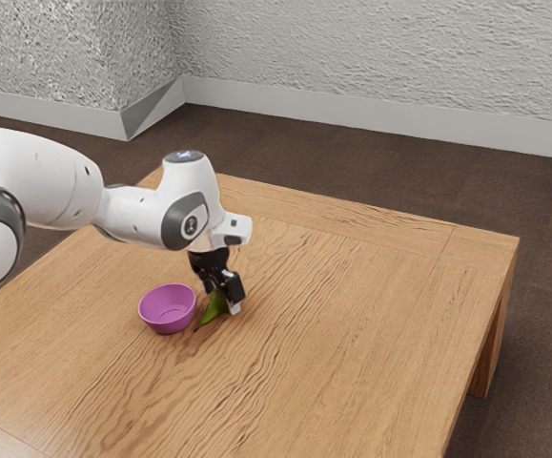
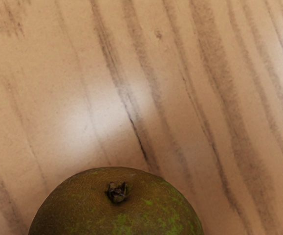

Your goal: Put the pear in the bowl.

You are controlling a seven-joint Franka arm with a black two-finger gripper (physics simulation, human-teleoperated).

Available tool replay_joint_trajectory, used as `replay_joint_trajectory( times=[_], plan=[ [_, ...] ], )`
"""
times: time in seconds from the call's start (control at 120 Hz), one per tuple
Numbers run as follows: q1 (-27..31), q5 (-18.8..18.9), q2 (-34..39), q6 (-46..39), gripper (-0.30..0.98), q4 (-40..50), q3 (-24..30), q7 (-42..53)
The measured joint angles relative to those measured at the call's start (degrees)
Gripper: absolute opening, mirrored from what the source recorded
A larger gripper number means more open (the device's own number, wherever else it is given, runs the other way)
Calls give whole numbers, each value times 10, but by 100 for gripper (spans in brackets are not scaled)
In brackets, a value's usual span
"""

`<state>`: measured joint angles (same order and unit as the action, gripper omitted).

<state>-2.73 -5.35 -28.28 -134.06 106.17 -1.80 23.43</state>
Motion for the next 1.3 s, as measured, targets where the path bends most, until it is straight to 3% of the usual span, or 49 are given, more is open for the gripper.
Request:
replay_joint_trajectory(
  times=[0.633, 0.733, 0.983, 1.3],
  plan=[
    [5, 1, -12, -18, 68, -4, 0, 58],
    [5, 0, -11, -18, 63, -4, 0, 62],
    [5, 3, -10, -19, 35, -5, 0, 69],
    [4, 14, 1, -23, 24, -5, -1, 65]
  ],
)
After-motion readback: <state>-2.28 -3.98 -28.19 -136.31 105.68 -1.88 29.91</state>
